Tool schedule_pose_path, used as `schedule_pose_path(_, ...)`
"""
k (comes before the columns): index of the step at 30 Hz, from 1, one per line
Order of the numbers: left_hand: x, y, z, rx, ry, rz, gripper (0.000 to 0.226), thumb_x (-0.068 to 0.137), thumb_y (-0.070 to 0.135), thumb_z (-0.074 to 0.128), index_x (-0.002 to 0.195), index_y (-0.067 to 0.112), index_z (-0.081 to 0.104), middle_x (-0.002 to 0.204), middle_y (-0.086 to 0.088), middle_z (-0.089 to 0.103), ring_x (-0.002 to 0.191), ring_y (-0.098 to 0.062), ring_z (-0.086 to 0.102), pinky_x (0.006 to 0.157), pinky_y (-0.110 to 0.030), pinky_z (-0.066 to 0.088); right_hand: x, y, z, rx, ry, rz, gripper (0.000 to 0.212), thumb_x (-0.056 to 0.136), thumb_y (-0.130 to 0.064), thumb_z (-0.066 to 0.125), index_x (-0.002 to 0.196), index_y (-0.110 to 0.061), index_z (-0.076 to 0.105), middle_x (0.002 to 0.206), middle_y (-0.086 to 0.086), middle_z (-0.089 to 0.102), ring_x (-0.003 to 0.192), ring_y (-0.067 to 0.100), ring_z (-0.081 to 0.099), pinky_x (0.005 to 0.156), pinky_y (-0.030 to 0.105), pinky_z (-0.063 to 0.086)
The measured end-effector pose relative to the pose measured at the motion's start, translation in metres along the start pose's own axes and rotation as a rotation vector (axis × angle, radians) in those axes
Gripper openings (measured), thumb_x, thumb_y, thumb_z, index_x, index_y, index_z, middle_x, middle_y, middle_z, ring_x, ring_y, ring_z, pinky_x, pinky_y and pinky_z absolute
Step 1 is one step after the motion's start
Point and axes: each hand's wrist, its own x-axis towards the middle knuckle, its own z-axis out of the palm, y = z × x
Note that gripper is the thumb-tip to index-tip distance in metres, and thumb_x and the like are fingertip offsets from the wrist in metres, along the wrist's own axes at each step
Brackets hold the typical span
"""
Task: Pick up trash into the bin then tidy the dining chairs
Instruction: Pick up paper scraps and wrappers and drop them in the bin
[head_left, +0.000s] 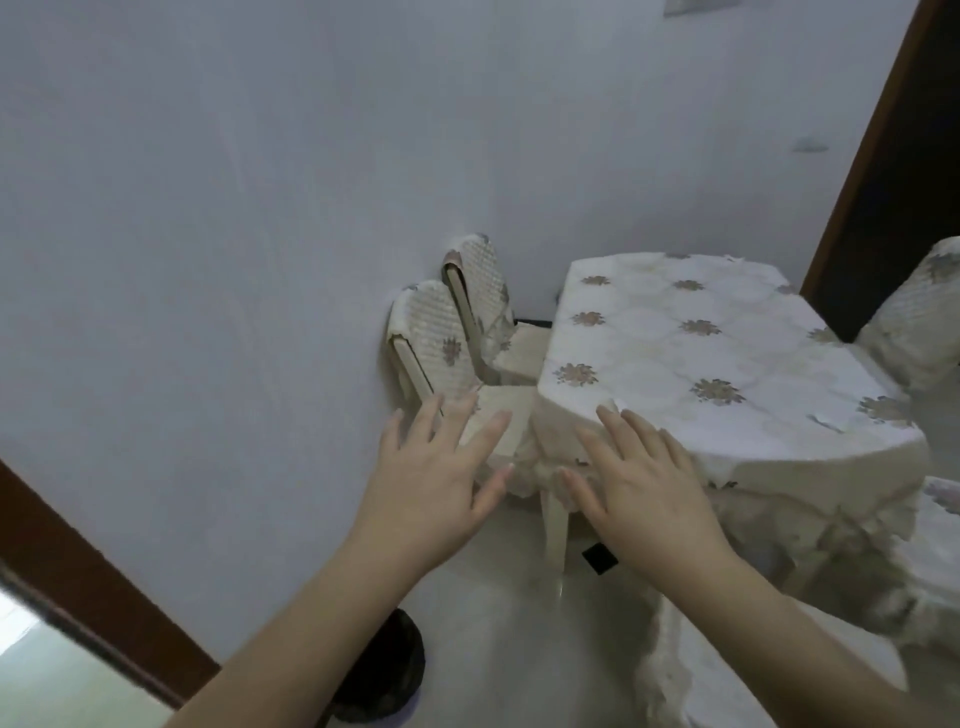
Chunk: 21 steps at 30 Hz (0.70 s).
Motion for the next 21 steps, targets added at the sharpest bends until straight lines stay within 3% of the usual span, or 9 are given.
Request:
schedule_pose_path(5, 0.052, -0.014, 0.043, -0.035, -0.03, 0.043, 0.055, 0.092, 0.057, 0.032, 0.137, 0.03, 0.048, 0.142, -0.001, 0.049, 0.133, -0.026, 0.041, 0.101, -0.052, 0.036, 0.051, 0.006, 0.023, -0.01, 0.005, 0.096, 0.059, 0.09, -0.058, 0.027, 0.133, -0.023, 0.05, 0.14, 0.011, 0.05, 0.13, 0.032, 0.043, 0.104, 0.049, 0.035)
schedule_pose_path(10, 0.116, -0.032, 0.081, -0.09, 0.011, 0.135, 0.055, 0.093, 0.055, 0.031, 0.128, 0.022, 0.057, 0.139, -0.003, 0.052, 0.133, -0.025, 0.041, 0.107, -0.048, 0.023, 0.104, 0.012, 0.053, -0.043, -0.025, 0.15, 0.057, 0.091, -0.059, 0.03, 0.133, -0.026, 0.05, 0.148, 0.009, 0.041, 0.136, 0.031, 0.037, 0.108, 0.052, 0.03)
schedule_pose_path(14, 0.174, -0.052, 0.109, -0.101, 0.042, 0.205, 0.058, 0.093, 0.056, 0.027, 0.135, 0.024, 0.052, 0.141, -0.003, 0.05, 0.136, -0.023, 0.039, 0.111, -0.047, 0.017, 0.153, 0.018, 0.074, -0.106, -0.037, 0.218, 0.069, 0.089, -0.062, 0.017, 0.139, -0.024, 0.046, 0.151, 0.008, 0.037, 0.138, 0.03, 0.034, 0.111, 0.053, 0.025)
schedule_pose_path(17, 0.219, -0.068, 0.122, -0.125, 0.015, 0.263, 0.062, 0.094, 0.057, 0.017, 0.145, 0.028, 0.036, 0.152, 0.0, 0.036, 0.144, -0.02, 0.021, 0.116, -0.049, 0.007, 0.184, 0.023, 0.085, -0.149, -0.073, 0.288, 0.073, 0.088, -0.064, 0.011, 0.145, -0.025, 0.036, 0.154, 0.006, 0.031, 0.141, 0.029, 0.027, 0.113, 0.053, 0.018)
schedule_pose_path(19, 0.248, -0.074, 0.132, -0.134, 0.04, 0.322, 0.062, 0.094, 0.057, 0.016, 0.149, 0.03, 0.026, 0.157, 0.0, 0.026, 0.147, -0.02, 0.013, 0.117, -0.049, 0.006, 0.202, 0.026, 0.088, -0.18, -0.056, 0.337, 0.07, 0.089, -0.062, 0.018, 0.14, -0.023, 0.045, 0.148, 0.008, 0.042, 0.135, 0.03, 0.039, 0.109, 0.054, 0.029)
schedule_pose_path(21, 0.273, -0.074, 0.143, -0.146, 0.053, 0.39, 0.058, 0.095, 0.055, 0.025, 0.147, 0.029, 0.033, 0.154, -0.004, 0.034, 0.145, -0.024, 0.021, 0.115, -0.052, 0.017, 0.217, 0.031, 0.09, -0.184, -0.062, 0.394, 0.067, 0.09, -0.06, 0.023, 0.135, -0.02, 0.052, 0.141, 0.011, 0.049, 0.128, 0.032, 0.048, 0.103, 0.054, 0.037)
